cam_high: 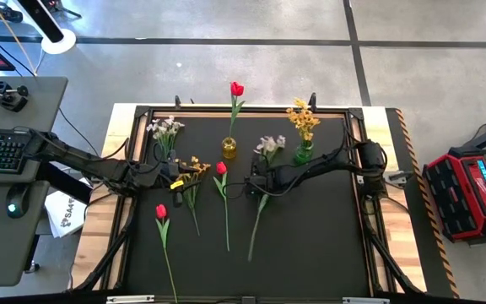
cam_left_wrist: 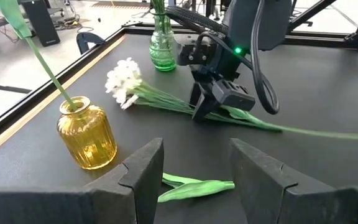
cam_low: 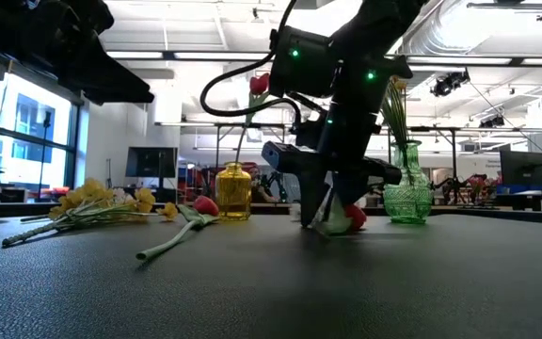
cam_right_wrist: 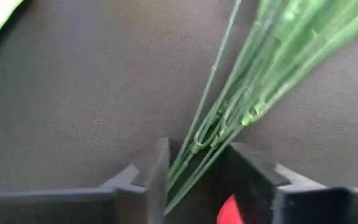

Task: Sort flowers into vase by color
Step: Put the white flowers into the green vase

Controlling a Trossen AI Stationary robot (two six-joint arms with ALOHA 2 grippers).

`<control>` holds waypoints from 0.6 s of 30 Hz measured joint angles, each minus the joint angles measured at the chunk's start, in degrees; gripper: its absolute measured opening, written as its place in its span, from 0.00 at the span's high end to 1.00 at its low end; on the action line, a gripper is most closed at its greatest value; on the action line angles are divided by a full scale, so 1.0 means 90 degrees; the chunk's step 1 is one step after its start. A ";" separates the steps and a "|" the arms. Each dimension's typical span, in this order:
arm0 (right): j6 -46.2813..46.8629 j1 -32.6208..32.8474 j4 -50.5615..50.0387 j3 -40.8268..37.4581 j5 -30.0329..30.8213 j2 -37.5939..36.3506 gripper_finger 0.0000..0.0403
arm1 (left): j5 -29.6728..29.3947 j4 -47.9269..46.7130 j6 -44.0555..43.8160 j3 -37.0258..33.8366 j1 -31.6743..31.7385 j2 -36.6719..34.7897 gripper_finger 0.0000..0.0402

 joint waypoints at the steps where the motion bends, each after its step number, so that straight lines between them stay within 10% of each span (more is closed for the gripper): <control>1: 0.0003 0.0010 -0.0001 0.0000 -0.0018 0.0000 0.73 | -0.0001 0.0000 -0.0012 0.0000 0.0000 0.0000 0.58; 8: -0.0221 0.0227 0.0180 -0.0011 0.0470 0.0017 0.98 | 0.0193 -0.0117 -0.0221 0.0002 -0.0005 0.0000 0.58; 18: -0.0307 0.0807 0.0024 -0.0029 0.1668 -0.0743 0.99 | 0.0216 -0.0148 -0.0231 0.0002 -0.0005 0.0002 0.58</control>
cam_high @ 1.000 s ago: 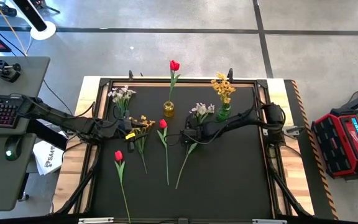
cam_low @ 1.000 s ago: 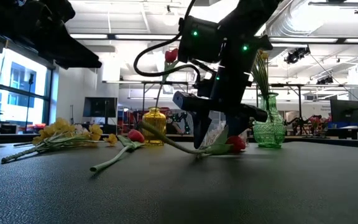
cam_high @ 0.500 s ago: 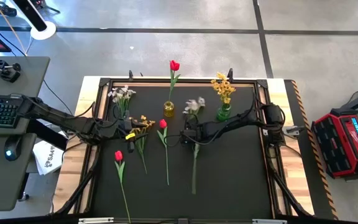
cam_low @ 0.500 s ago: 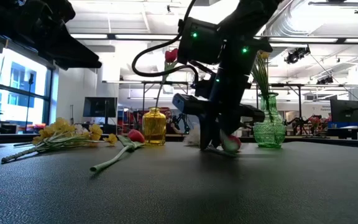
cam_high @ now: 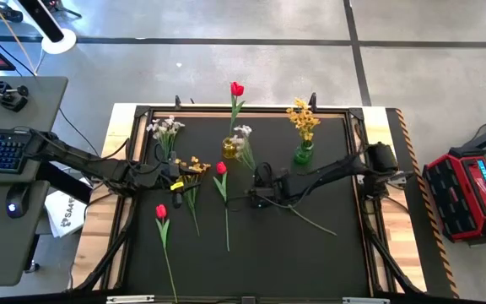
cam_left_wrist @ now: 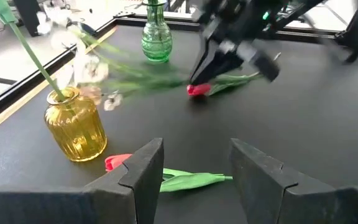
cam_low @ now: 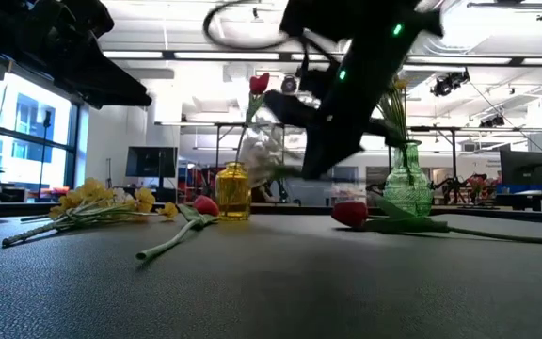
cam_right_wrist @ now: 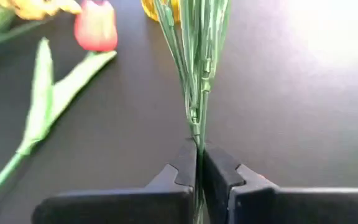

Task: Sort flowers into vase by color
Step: Put the white flowers into the green vase

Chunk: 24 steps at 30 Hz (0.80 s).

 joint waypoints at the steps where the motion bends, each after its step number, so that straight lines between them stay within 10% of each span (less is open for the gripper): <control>1: 0.0056 0.0076 -0.0050 0.0000 0.0066 -0.0098 1.00 | 0.0000 0.0000 -0.0002 0.0000 0.0000 0.0000 0.58; 14: 0.1925 0.1935 -0.1130 -0.0301 0.1136 -0.1032 1.00 | 0.0059 0.0015 0.0073 0.0000 0.0000 0.0009 0.58; 24: -0.0033 0.2519 0.4642 -0.2592 0.2416 -0.1192 1.00 | 0.0823 0.1101 0.0668 0.0005 0.0002 0.0534 0.58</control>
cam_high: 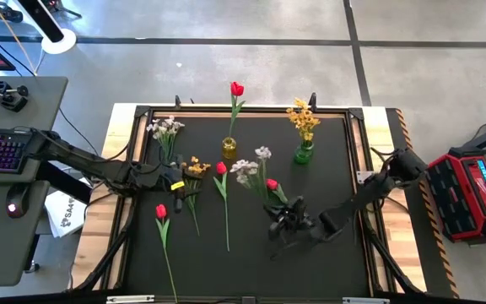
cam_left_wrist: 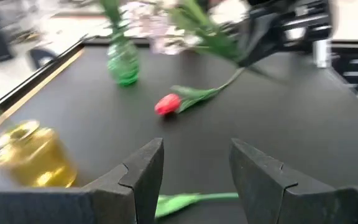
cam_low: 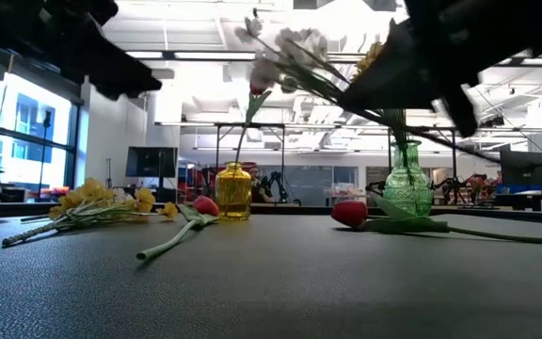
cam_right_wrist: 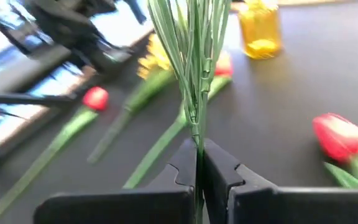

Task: Sort flowers into vase by color
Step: Put the white flowers into the green vase

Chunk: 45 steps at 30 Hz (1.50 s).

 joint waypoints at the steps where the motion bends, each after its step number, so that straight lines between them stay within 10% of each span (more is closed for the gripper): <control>1: -0.0592 -0.0065 0.0842 -0.0233 -0.0019 0.0000 1.00 | 0.0161 0.0179 0.0096 0.0000 -0.0002 0.0105 0.58; 11: -0.5854 -0.0803 0.6137 -0.0719 -0.1784 0.0002 1.00 | 0.0638 0.2735 0.1488 0.0000 -0.0002 0.1638 0.58; 26: -0.8167 -0.1403 0.6255 0.1535 -0.4748 0.1125 1.00 | 0.2394 0.5071 0.1617 0.0729 0.0296 0.3432 0.58; 45: -0.8319 -0.1428 0.5829 0.1722 -0.4446 0.1277 1.00 | 0.2531 0.5063 0.1768 0.1409 -0.0193 0.3898 0.59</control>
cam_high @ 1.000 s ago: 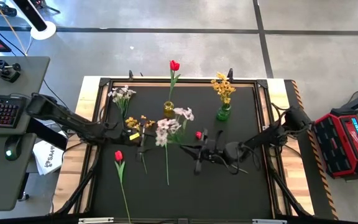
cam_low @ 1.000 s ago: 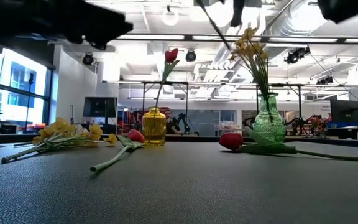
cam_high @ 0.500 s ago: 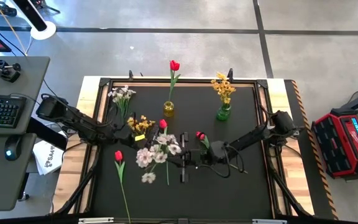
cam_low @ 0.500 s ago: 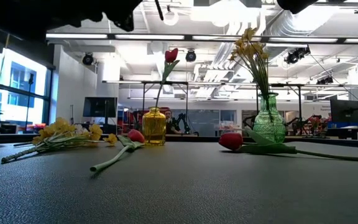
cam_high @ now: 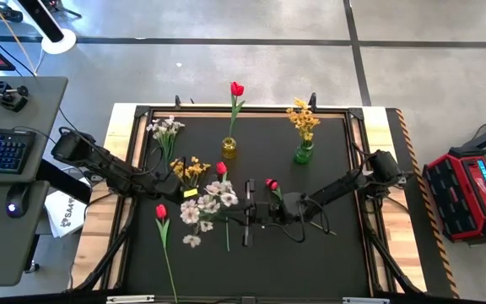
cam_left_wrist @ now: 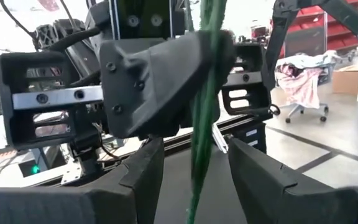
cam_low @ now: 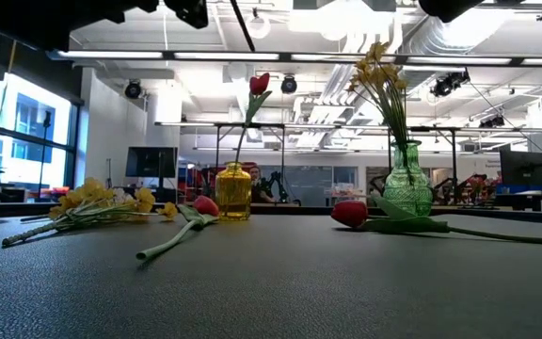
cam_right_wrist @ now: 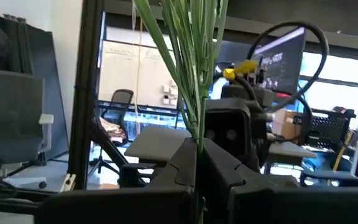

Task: Sort flowers into vase by color
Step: Put the white flowers into the green vase

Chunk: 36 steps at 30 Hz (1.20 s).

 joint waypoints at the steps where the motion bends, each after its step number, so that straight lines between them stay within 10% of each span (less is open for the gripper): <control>1: 0.0000 0.0002 -0.0029 0.0000 0.0103 0.0000 1.00 | 0.0000 0.0001 0.0006 0.0000 -0.0011 0.0000 0.60; 11: 0.0516 0.0007 -0.0442 -0.0002 0.0164 0.0000 1.00 | -0.0013 -0.0176 0.0187 -0.0001 -0.0016 -0.0002 0.95; 18: 0.0621 0.0007 -0.0958 -0.0008 0.0373 -0.0056 0.98 | -0.0560 -0.0735 0.0257 -0.0002 -0.0030 -0.0067 0.99; 30: 0.1637 0.0173 -0.5900 0.1204 0.1591 -0.0665 0.50 | -0.2778 -0.3751 0.0116 0.0850 -0.0205 -0.0423 1.00; 36: 0.2551 0.0175 -0.7127 0.1552 0.2396 -0.0631 0.42 | -0.3546 -0.3841 0.0110 0.0940 -0.0309 -0.0430 1.00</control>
